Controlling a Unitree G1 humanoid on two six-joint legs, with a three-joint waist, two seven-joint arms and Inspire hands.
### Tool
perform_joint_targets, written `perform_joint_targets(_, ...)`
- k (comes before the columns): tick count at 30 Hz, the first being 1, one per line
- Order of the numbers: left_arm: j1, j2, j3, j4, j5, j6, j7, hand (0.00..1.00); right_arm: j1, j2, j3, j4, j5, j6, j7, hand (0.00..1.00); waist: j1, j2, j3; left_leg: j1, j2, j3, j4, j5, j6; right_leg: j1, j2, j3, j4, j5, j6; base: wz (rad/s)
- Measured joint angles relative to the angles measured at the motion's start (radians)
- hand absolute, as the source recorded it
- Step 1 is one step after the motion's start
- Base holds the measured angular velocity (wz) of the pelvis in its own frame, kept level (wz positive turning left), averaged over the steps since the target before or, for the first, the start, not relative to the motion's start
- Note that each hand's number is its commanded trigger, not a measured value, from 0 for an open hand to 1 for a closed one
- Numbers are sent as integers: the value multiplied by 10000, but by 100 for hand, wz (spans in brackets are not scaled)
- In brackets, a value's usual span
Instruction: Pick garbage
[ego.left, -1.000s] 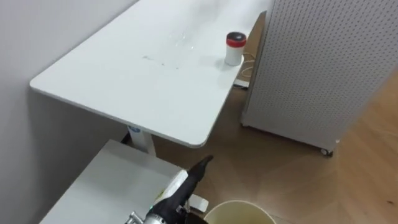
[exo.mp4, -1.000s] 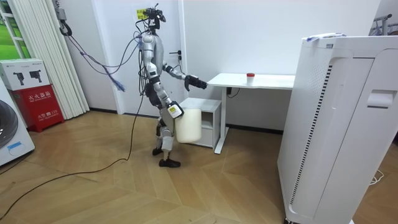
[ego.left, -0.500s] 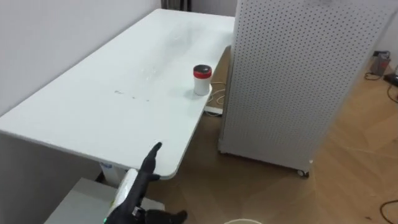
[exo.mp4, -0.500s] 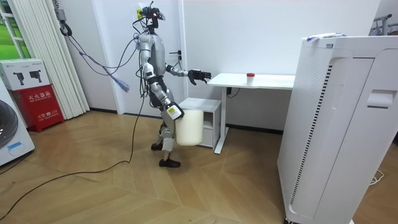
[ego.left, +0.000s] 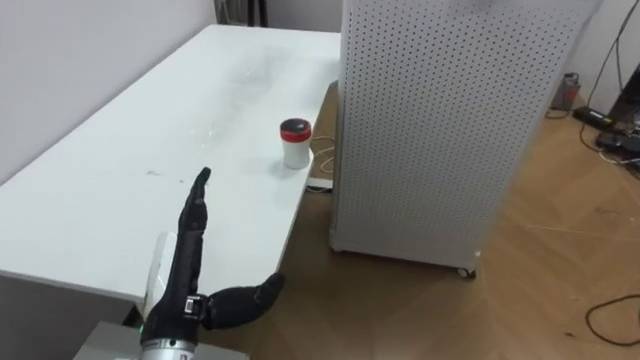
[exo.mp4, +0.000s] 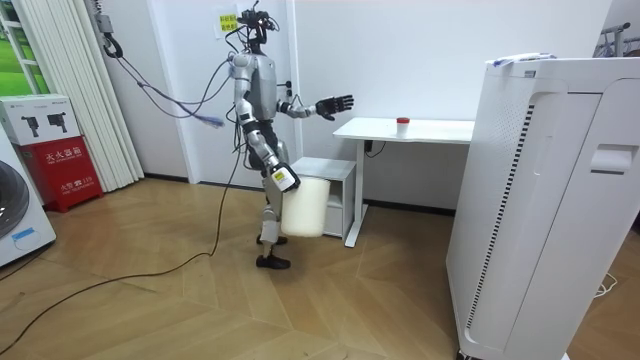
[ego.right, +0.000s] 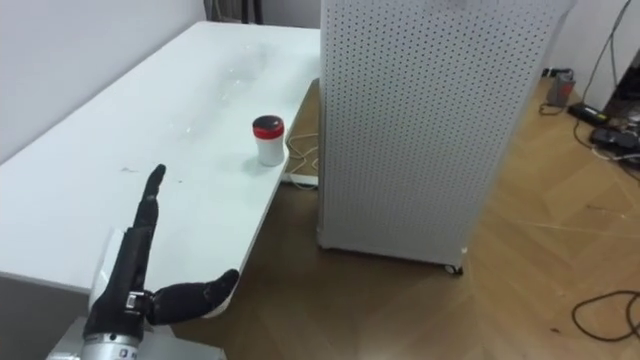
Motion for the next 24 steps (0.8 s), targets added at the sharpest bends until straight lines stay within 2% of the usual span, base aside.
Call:
perform_joint_targets(7,20,-1,15,0,15,6,199,0,194,63,-111,-131,-267,28,11,100,3,17,9,271,12,70,-314,0,0,217,32,-10,-313,14,10,-6)
perform_joint_targets(13,24,22,-6,23,-427,5,133,0,387,224,-161,-636,-343,184,33,100,76,4,38,268,129,241,67,-14,-22,197,51,-99,-133,-15,-35,-14)
perform_joint_targets(15,96,4,25,44,-777,5,130,0,371,322,-21,-632,-336,218,38,100,115,-79,83,42,195,265,959,-133,-206,240,-2,-569,2,-135,-170,-30)
perform_joint_targets(16,164,17,62,69,-846,8,99,0,363,329,114,-633,-340,229,80,100,181,-129,124,-410,281,262,2151,-183,-277,236,-19,-690,148,-228,-271,-39)
perform_joint_targets(17,224,-2,89,69,-904,9,25,0,387,315,129,-634,-334,232,162,100,270,-87,151,-990,433,145,3518,-177,-280,239,39,-684,255,-334,-407,-40)
perform_joint_targets(18,242,-26,93,73,-935,9,-7,0,400,292,128,-634,-331,241,197,100,319,-2,167,-1276,559,77,4179,-167,-290,266,131,-640,290,-371,-466,-38)
perform_joint_targets(19,287,-45,114,93,-991,9,-90,0,422,293,129,-634,-325,302,247,100,344,117,225,-1758,741,-142,5357,-14,-325,311,382,-538,459,-488,-603,-32)
perform_joint_targets(20,367,-46,124,165,-990,10,-123,0,471,345,130,-642,-281,360,261,100,337,118,221,-2173,805,-440,6233,317,-423,380,559,-384,702,-651,-744,-26)
perform_joint_targets(21,382,-47,127,207,-988,9,-126,0,478,360,130,-644,-226,367,258,100,345,65,253,-2388,777,-604,6639,517,-417,386,617,-280,818,-727,-773,-8)
perform_joint_targets(22,377,-80,107,328,-1030,8,-161,0,469,339,114,-637,-119,426,223,100,337,19,234,-2808,565,-927,6867,436,-321,331,656,-200,958,-877,-933,0)
perform_joint_targets(23,376,-98,11,339,-1256,8,-178,0,448,256,110,-639,-63,442,137,100,341,2,236,-3396,229,-1031,6675,260,-76,235,669,-127,1007,-927,-1004,0)
perform_joint_targets(24,377,-104,-3,339,-1319,8,-175,0,445,240,105,-639,-45,444,81,100,385,-15,225,-3684,77,-1059,6422,236,-41,194,665,-70,1023,-944,-1013,-28)
